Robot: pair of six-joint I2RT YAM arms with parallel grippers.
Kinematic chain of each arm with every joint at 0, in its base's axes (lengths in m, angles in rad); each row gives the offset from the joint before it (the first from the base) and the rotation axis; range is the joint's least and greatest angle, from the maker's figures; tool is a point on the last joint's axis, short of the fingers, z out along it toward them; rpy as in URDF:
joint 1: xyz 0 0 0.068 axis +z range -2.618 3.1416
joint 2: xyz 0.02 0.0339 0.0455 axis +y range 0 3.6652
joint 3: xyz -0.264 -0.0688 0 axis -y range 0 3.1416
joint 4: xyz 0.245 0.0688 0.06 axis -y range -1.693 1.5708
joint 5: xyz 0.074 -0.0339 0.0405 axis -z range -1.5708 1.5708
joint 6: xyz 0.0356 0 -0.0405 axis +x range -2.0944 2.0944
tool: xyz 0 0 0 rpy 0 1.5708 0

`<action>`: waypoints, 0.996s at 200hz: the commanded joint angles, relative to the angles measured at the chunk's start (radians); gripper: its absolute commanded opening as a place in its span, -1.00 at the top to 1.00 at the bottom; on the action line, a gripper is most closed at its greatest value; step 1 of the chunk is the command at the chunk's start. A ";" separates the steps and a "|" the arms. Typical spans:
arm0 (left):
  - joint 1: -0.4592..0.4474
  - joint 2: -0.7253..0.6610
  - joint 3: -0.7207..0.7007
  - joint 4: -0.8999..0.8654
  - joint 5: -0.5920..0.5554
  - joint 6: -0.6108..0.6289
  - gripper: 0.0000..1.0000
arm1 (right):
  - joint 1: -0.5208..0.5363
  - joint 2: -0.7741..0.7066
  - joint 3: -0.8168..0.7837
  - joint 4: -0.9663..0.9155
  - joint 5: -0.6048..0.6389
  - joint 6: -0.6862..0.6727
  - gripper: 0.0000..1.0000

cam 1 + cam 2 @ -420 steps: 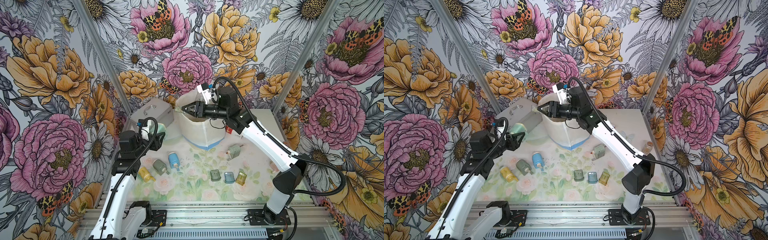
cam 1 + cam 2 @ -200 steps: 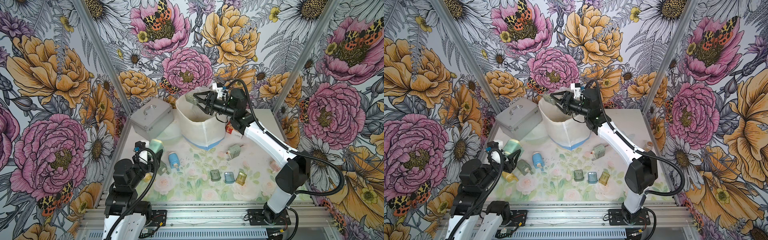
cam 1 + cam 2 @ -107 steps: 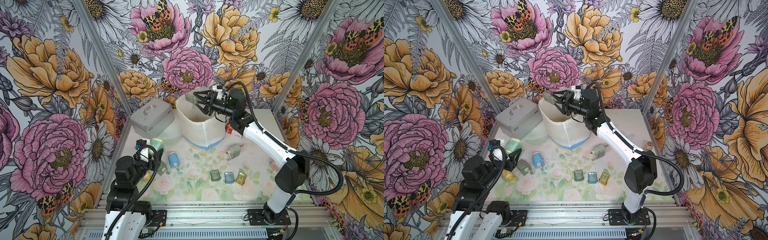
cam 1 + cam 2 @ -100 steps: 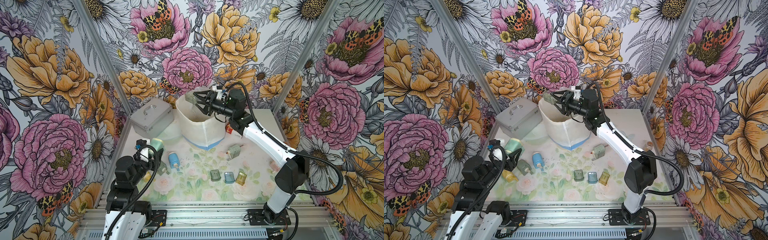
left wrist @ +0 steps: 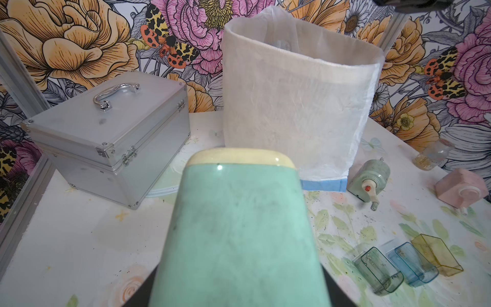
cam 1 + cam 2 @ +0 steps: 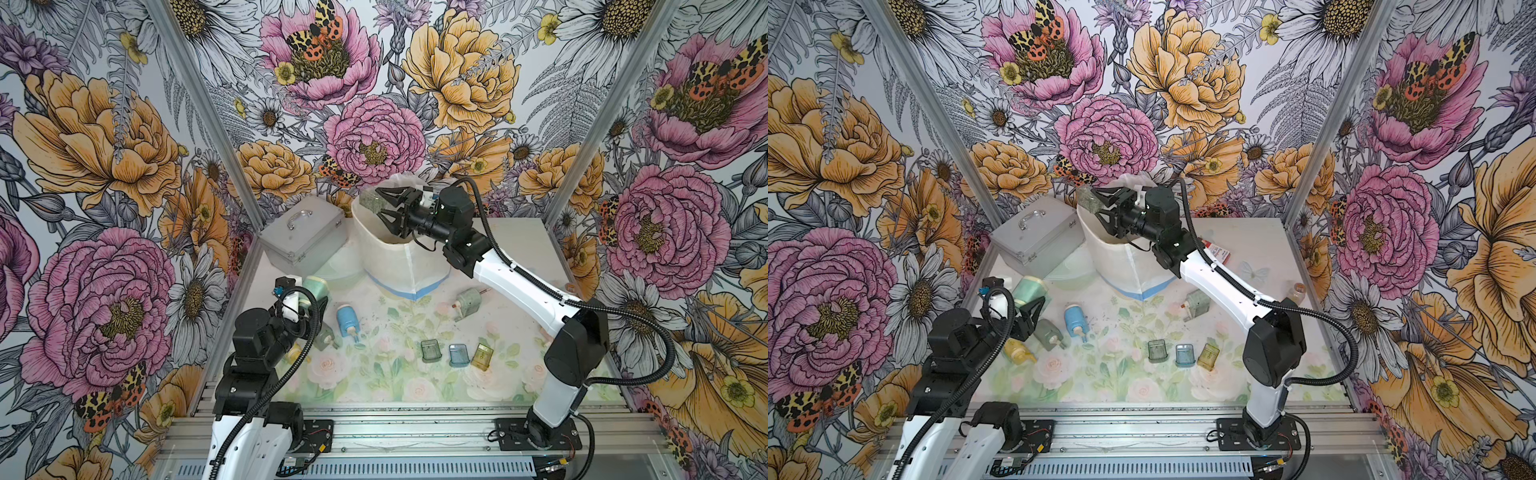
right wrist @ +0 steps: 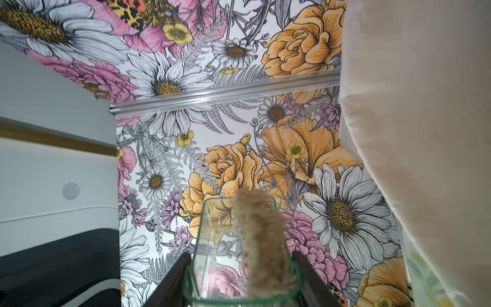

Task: Take out the pencil sharpener tray and clean the shavings
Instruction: Pour the shavings into the trash bin.

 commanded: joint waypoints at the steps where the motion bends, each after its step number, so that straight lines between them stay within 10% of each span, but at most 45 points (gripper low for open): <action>1: -0.003 0.001 -0.005 0.053 0.022 0.013 1.00 | 0.020 0.023 0.001 0.096 0.085 0.091 0.15; 106: -0.033 0.024 -0.010 0.053 0.022 0.012 1.00 | 0.050 -0.031 -0.111 0.183 0.366 0.268 0.18; 199: -0.051 0.025 -0.012 0.052 0.011 0.017 1.00 | 0.010 -0.041 -0.058 -0.023 0.129 0.248 0.23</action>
